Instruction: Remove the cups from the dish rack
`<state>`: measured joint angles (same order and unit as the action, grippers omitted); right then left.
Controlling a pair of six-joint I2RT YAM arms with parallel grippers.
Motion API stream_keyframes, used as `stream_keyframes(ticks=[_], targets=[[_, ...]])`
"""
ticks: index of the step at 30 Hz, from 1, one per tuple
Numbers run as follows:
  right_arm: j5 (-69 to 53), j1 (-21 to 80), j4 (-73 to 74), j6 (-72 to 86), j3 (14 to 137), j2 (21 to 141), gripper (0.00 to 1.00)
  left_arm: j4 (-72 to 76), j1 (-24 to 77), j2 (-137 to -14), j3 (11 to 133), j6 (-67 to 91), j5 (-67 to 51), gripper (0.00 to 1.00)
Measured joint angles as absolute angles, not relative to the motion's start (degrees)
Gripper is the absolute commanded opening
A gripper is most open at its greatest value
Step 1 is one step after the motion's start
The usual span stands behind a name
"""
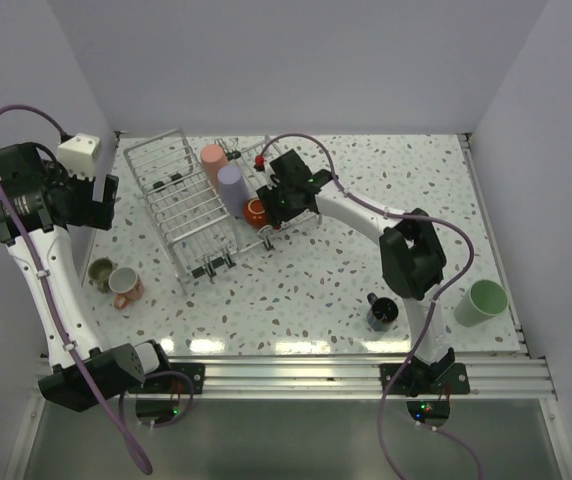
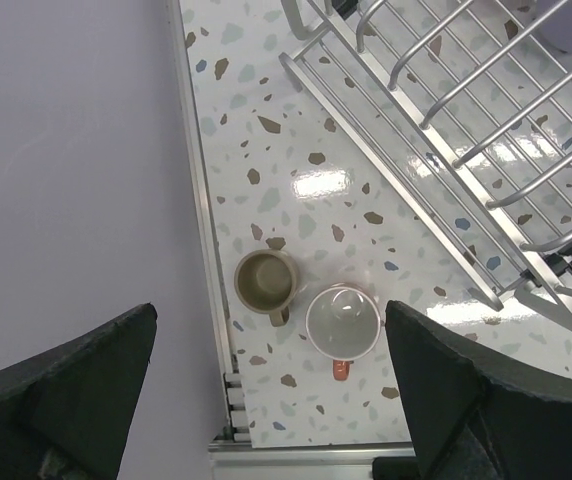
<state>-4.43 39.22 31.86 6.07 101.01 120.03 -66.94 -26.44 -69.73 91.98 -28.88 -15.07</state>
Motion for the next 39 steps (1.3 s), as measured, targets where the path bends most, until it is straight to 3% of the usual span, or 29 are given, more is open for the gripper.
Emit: stream_keyframes(ticks=[4,7,12,24,39], targets=[[-4.4,39.4,31.6,5.9,101.0,121.1,0.35,-66.9,-26.4,-69.7,92.2,-28.5,-15.9,1.00],[-4.7,39.5,31.2,5.7,101.0,121.4,0.17,-66.9,-26.4,-69.7,92.2,-28.2,-16.4,1.00],[-4.6,39.5,30.2,5.4,100.7,121.5,0.00,-66.9,-26.4,-69.8,92.6,-28.1,-17.7,1.00],[-1.4,39.7,30.6,3.6,99.5,119.0,0.00,-66.1,-26.4,-69.7,94.8,-28.2,-22.3,0.99],[6.6,38.8,31.7,5.7,99.4,107.4,0.00,-63.6,-26.4,-69.3,96.0,-26.3,-33.6,0.95]])
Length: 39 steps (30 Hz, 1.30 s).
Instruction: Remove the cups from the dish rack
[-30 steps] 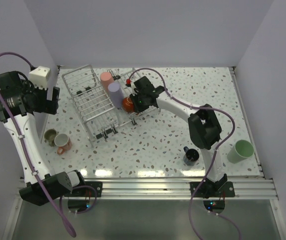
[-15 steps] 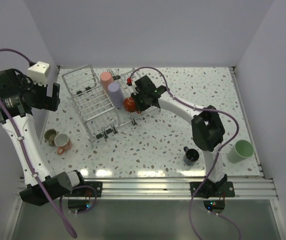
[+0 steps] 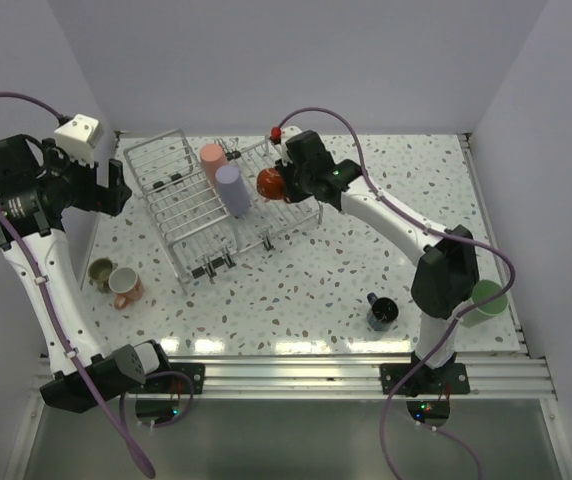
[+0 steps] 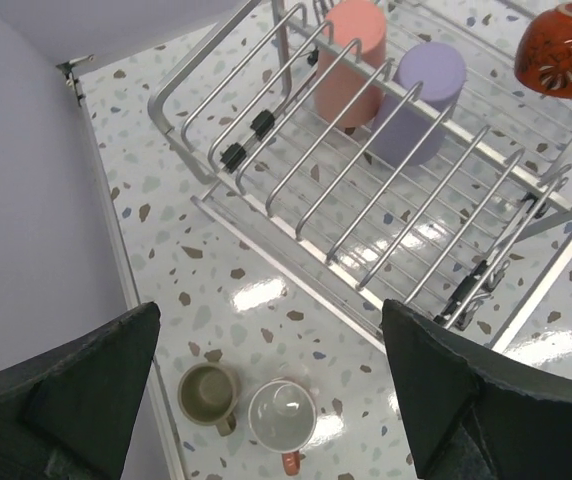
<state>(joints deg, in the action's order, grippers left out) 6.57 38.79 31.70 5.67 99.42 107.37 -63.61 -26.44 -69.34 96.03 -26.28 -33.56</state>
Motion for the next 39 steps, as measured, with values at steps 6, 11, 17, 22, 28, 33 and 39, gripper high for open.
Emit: stream_keyframes(ticks=[6,11,17,22,28,33,39], targets=[[6.6,38.0,30.1,9.6,98.0,102.7,0.00,-62.6,-26.4,-69.7,98.7,-24.2,-42.5,0.87],[6.5,37.7,24.1,14.5,96.0,93.4,0.00,-55.8,-22.3,-69.4,96.8,-15.7,-51.5,0.85],[6.3,37.7,14.9,21.1,92.4,85.1,0.00,-39.8,-9.8,-69.9,88.5,1.6,-57.3,0.84],[7.0,37.7,12.2,25.3,89.6,85.5,0.00,-29.8,-0.9,-74.9,86.6,12.1,-58.3,0.82],[7.9,37.7,11.9,30.6,83.0,87.0,0.00,-23.9,9.1,-82.6,86.5,20.4,-58.6,0.80],[9.4,37.7,11.9,34.1,82.1,87.5,0.00,-19.3,11.3,-87.4,84.9,28.7,-58.6,0.74],[11.8,37.7,11.0,37.4,81.3,87.5,0.00,-16.6,11.3,-90.2,84.7,34.2,-56.2,0.72]])
